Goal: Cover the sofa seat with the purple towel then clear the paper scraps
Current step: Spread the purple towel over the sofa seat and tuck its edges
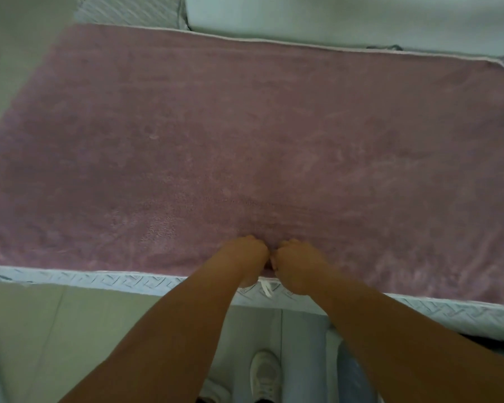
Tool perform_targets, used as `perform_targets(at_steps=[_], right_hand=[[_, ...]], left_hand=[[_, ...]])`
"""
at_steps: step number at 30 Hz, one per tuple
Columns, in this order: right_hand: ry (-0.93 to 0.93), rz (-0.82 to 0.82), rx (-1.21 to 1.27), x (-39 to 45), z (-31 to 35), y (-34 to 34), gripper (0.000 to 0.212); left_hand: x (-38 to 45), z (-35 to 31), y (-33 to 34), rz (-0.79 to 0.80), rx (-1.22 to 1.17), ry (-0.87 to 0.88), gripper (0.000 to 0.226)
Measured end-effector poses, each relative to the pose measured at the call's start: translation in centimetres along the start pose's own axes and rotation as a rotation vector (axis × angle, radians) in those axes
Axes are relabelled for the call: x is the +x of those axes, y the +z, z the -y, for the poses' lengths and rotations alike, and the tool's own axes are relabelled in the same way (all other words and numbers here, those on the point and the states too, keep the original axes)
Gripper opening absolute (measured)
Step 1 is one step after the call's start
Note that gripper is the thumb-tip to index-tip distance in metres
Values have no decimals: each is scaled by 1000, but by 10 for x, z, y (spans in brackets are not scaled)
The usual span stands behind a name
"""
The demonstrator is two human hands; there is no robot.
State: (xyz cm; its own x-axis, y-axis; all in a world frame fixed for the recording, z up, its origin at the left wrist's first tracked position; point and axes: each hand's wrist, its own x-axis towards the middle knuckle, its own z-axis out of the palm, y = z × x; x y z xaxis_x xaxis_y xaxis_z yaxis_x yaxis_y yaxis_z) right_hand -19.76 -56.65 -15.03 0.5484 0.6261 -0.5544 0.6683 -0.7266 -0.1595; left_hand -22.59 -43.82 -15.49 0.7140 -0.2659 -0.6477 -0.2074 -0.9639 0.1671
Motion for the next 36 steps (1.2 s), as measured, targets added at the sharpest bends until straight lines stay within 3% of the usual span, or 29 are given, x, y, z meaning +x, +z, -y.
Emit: perform_targets(at_steps=[6,10,13,16,18,22,36], right_hand=[[-39,153,116,-4,0,-8,25],[-67,204,157,-2,-1,-6,33],[-15,125,168,-1,1,-13,29],[41,-90,170,7,14,-29,24],[2,-174,185,18,30,-39,33],[-50,-165,148,46,73,-57,64],[-236,-44,128,156,265,-100,61]], left_hand=[[-2,-1,6,87,-45,-10,20],[-6,1,7,79,-258,-63,26],[-14,9,-2,38,-358,-82,26],[-28,29,-12,-121,-389,-182,40],[-40,50,-15,-180,-430,-262,52],[-70,97,-8,-260,-515,-389,76],[-196,277,51,-388,-642,-696,79]])
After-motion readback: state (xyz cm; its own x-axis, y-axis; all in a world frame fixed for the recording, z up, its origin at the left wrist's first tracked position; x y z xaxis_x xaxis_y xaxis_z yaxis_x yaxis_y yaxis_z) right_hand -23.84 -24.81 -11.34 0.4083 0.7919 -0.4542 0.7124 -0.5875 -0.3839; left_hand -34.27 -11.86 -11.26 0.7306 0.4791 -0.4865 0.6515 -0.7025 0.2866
